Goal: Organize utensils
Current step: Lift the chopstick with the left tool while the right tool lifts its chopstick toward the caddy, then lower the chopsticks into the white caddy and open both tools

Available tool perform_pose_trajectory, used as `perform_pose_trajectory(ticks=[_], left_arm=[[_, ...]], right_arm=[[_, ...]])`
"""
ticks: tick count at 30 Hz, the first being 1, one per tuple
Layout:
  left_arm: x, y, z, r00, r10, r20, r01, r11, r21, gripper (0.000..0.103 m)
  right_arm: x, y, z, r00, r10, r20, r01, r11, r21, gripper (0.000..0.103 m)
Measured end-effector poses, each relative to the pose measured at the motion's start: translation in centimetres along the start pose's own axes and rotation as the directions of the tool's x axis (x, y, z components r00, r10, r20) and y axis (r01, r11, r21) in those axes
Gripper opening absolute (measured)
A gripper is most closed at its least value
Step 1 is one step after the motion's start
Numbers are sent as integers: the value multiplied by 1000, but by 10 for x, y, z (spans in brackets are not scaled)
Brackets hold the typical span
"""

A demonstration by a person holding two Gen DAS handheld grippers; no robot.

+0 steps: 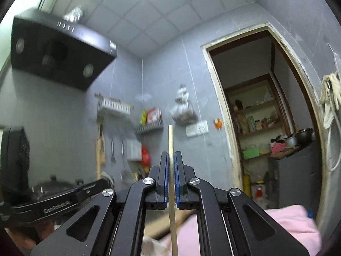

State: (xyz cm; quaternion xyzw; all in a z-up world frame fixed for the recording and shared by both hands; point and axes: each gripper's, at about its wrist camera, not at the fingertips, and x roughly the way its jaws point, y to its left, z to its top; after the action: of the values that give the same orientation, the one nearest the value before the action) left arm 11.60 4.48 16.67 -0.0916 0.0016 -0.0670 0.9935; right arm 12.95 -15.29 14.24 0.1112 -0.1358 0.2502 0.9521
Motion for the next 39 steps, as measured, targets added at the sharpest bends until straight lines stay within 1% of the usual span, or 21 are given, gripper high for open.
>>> perform_pose_trajectory(ticks=[2,5,7,9,12,17,23,29,32,36,39], left_arm=[[-2,16,9,999,31,18,-30,999,-35,4],[-2,38,19,992,113,61,-109,992,-58,4],[5,52,20,986,148,72,-143,987,-78,4],[12,61,19,984,165,72,-157,982,-107,4],[21,69,13,976,204,80,-194,974,-121,4],[33,65,-8,964,251,85,-244,966,-86,4],[40,70,-26,968,245,57,-240,967,-89,4],[38,78,-32,971,233,52,-225,967,-119,4],[38,84,-33,968,246,48,-238,962,-131,4],[39,87,-36,965,260,31,-255,959,-121,4],[44,82,-40,965,262,-10,-262,961,-84,4]], right_arm=[[8,0,2,999,6,38,-7,999,44,3],[22,-1,3,996,2,84,-10,995,103,3],[30,2,0,995,-12,103,1,995,104,3],[38,7,-5,993,-27,117,17,996,93,3],[49,13,-16,993,-42,111,33,996,87,3],[61,15,-38,994,-68,81,62,996,71,3],[67,14,-56,996,-79,32,77,996,47,3],[70,20,-67,997,-74,-8,74,997,13,3],[70,24,-72,997,-65,-29,65,998,-4,3],[70,28,-77,997,-54,-59,52,998,-27,3],[71,28,-81,994,-50,-97,47,998,-33,3]])
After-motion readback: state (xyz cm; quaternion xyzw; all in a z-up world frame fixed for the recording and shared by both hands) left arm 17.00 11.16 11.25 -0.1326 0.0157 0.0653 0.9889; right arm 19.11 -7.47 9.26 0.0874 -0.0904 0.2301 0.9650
